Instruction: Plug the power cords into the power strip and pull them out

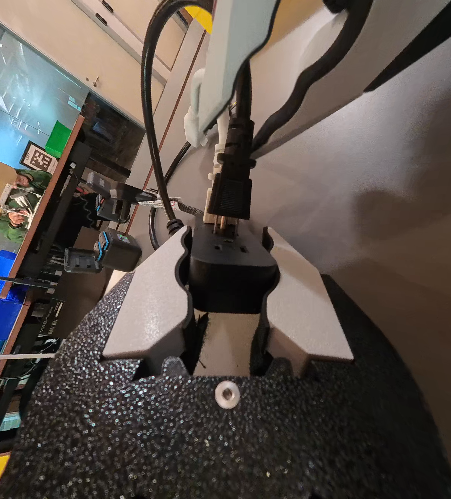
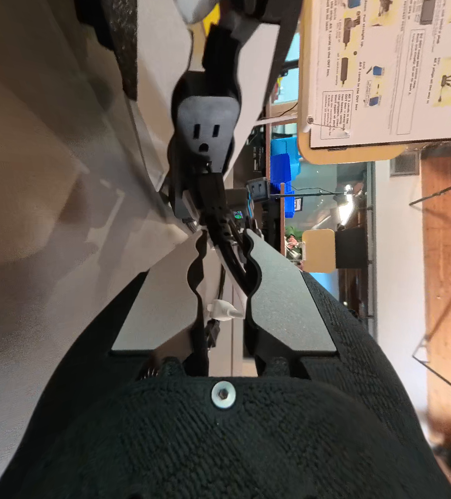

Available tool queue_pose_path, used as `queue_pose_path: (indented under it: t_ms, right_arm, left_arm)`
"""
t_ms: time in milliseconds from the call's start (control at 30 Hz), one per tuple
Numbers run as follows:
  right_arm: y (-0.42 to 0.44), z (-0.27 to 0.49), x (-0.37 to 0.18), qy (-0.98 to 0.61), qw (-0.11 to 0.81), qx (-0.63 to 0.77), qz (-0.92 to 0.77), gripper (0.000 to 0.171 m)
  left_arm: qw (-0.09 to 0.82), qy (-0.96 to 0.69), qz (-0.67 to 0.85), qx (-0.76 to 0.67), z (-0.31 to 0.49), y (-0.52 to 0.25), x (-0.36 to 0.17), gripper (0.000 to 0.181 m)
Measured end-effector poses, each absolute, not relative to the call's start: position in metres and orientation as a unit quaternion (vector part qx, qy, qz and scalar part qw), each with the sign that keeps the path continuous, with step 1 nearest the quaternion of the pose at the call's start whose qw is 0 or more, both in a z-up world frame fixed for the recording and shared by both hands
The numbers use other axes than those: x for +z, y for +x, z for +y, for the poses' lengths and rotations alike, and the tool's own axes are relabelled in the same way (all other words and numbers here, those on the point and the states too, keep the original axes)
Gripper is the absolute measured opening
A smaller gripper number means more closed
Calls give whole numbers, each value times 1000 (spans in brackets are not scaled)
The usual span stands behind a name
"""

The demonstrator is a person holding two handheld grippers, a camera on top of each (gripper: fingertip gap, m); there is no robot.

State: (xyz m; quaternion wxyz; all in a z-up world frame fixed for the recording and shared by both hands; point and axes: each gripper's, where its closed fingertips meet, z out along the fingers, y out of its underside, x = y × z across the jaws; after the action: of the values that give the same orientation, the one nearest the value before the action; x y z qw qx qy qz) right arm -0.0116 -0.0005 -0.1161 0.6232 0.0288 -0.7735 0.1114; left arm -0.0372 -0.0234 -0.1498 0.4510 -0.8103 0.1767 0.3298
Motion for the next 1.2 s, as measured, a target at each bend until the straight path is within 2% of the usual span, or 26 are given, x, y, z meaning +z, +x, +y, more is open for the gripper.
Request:
queue_pose_path:
  t_ms: [67,200,1200]
  right_arm:
    - [-13,-2,-119,45,627,88,-773,16]
    - [-13,-4,-120,36,616,87,-782,14]
    - [-18,-7,-125,8,605,59,-794,12]
  left_arm:
    - [452,-810,177,329,-22,-37,-150,51]
    - [443,-812,181,334,-22,-37,-150,51]
    - [396,-819,183,372,-23,-42,-153,50]
